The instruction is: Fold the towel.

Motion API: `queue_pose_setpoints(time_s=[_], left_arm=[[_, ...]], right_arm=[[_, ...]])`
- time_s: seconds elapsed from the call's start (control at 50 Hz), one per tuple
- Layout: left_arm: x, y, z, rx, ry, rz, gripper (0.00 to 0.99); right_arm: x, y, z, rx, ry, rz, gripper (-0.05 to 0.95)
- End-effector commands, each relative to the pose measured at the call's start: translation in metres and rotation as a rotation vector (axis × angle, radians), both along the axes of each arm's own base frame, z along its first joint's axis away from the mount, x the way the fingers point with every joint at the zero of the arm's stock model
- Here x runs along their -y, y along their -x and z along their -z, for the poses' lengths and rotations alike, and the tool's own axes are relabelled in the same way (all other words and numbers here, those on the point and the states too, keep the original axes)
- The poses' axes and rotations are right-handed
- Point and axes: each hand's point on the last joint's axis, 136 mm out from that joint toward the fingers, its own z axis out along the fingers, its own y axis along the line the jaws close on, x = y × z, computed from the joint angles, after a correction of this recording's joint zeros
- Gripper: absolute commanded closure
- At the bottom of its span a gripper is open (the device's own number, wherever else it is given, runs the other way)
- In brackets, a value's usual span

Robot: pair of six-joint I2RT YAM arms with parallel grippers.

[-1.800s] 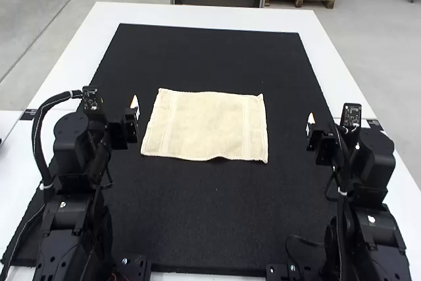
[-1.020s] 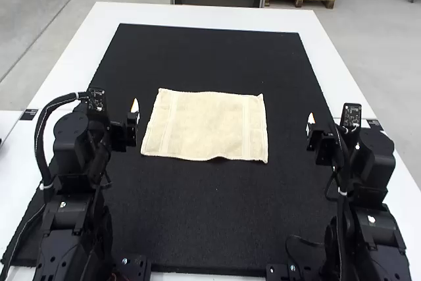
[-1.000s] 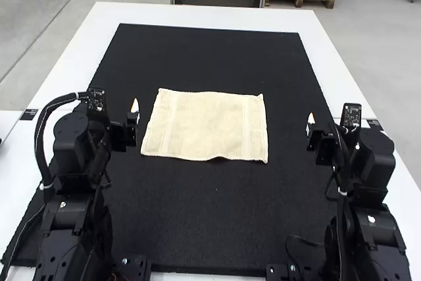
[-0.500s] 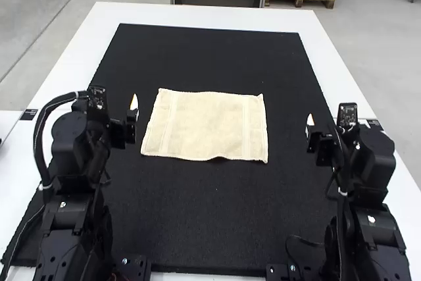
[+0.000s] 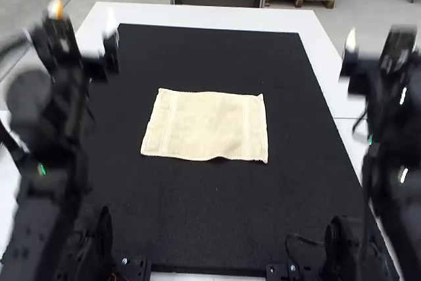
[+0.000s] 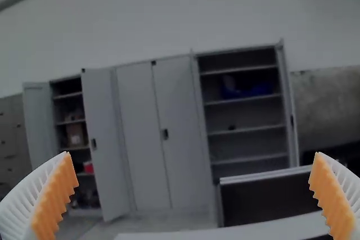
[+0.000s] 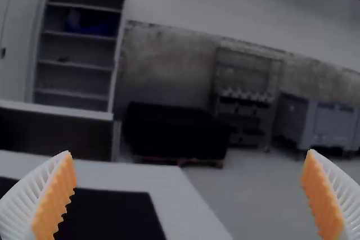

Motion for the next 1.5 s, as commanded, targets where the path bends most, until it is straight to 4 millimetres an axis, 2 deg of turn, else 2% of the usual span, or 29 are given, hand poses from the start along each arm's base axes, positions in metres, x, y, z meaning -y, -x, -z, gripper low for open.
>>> queue_pose_setpoints(time_s=[0.0, 0.08, 0.14, 0.26, 0.36, 0.42, 0.48, 0.56, 0.62, 0.66, 0.7, 0.78, 0.86, 1.02, 1.1, 1.24, 1.34, 1.48], left_arm=[[-0.008, -0.027, -0.023, -0.044, 0.050, -0.010, 0.028], [-0.019, -0.064, -0.020, -0.121, 0.072, -0.043, 0.028], [-0.025, -0.096, -0.007, -0.201, 0.085, -0.057, 0.028], [-0.035, -0.144, 0.031, -0.343, 0.106, -0.080, 0.028], [-0.043, -0.164, 0.060, -0.411, 0.117, -0.117, 0.028], [-0.045, -0.172, 0.080, -0.449, 0.120, -0.123, 0.028], [-0.048, -0.177, 0.103, -0.490, 0.123, -0.138, 0.028], [-0.051, -0.180, 0.135, -0.552, 0.111, -0.159, 0.028], [-0.055, -0.179, 0.157, -0.594, 0.086, -0.192, 0.028], [-0.056, -0.178, 0.170, -0.623, 0.067, -0.203, 0.028], [-0.056, -0.176, 0.187, -0.665, 0.042, -0.209, 0.028], [-0.056, -0.175, 0.218, -0.745, -0.023, -0.216, 0.028], [-0.054, -0.176, 0.240, -0.796, -0.053, -0.202, 0.028], [-0.028, -0.186, 0.276, -0.896, -0.049, -0.030, 0.031], [-0.010, -0.191, 0.287, -0.946, -0.023, 0.095, 0.031], [-0.007, -0.199, 0.286, -0.956, 0.009, 0.163, 0.031], [0.004, -0.207, 0.285, -0.969, 0.049, 0.244, 0.031], [0.007, -0.216, 0.302, -1.026, 0.071, 0.291, 0.041]], right_arm=[[0.005, -0.048, -0.015, -0.082, -0.217, -0.050, -0.01], [0.012, -0.085, -0.007, -0.165, -0.295, -0.044, -0.01], [0.019, -0.109, 0.010, -0.217, -0.354, -0.034, -0.01], [0.037, -0.130, 0.032, -0.231, -0.397, 0.011, -0.01], [0.052, -0.138, 0.040, -0.187, -0.347, 0.078, 0.00], [0.064, -0.144, 0.065, -0.242, -0.345, 0.160, 0.00], [0.067, -0.153, 0.103, -0.337, -0.355, 0.185, 0.00], [0.058, -0.160, 0.145, -0.447, -0.328, 0.151, 0.00], [0.054, -0.162, 0.163, -0.499, -0.285, 0.137, 0.00], [0.053, -0.163, 0.167, -0.514, -0.246, 0.132, 0.00], [0.042, -0.163, 0.176, -0.534, -0.238, 0.081, 0.00], [0.023, -0.164, 0.185, -0.556, -0.241, -0.004, 0.00], [0.002, -0.167, 0.192, -0.580, -0.233, -0.072, 0.00], [-0.054, -0.174, 0.191, -0.598, -0.195, -0.209, -0.01], [-0.074, -0.178, 0.192, -0.615, -0.184, -0.254, -0.01], [-0.092, -0.183, 0.200, -0.646, -0.178, -0.312, -0.01], [-0.103, -0.187, 0.219, -0.711, -0.179, -0.347, -0.01], [-0.110, -0.195, 0.238, -0.764, -0.187, -0.377, 0.00]])
